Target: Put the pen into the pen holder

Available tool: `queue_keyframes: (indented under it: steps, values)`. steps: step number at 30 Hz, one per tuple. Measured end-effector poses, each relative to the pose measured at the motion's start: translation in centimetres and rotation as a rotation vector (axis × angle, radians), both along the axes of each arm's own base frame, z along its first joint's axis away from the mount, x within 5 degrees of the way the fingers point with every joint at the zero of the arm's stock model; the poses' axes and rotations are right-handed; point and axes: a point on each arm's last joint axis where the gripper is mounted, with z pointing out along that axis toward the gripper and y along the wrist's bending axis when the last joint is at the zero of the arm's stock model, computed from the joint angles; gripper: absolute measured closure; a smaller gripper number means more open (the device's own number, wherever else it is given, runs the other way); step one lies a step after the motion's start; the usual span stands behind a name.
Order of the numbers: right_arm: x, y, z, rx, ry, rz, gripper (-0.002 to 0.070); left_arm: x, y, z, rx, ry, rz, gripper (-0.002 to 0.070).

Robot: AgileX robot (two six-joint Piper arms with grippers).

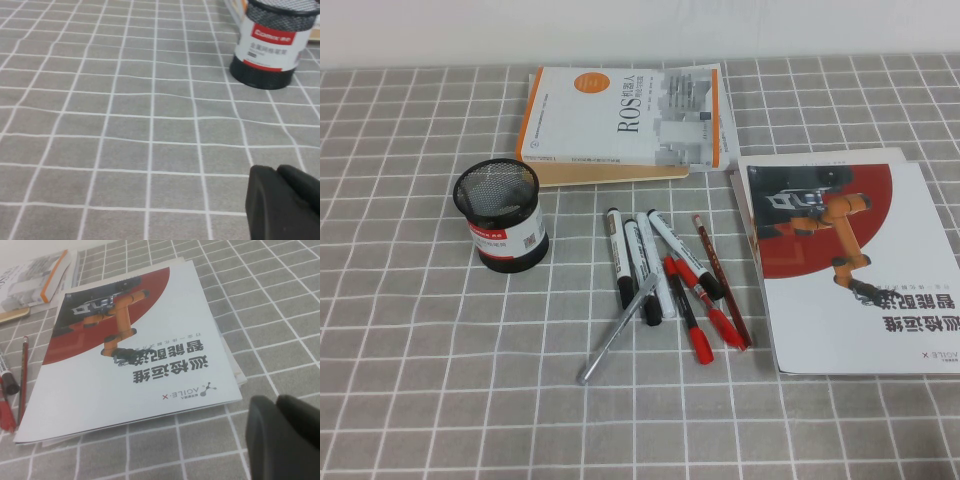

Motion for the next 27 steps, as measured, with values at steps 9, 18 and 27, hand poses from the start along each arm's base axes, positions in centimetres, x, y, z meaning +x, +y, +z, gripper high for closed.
queue_keyframes:
  steps: [9,18,27]
  values:
    - [0.0,0.1,0.1,0.037,-0.011,0.000,0.0689,0.0,-0.1,0.0,0.000,0.000,-0.012,0.0680]
    - [0.3,1.1,2.6,0.893,-0.190,-0.016,0.0689,0.0,-0.1,0.0,0.000,0.000,-0.012,0.0680]
    - [0.3,0.7,2.9,0.903,-0.241,-0.043,0.0689,0.0,-0.1,0.0,0.000,0.000,-0.012,0.0680]
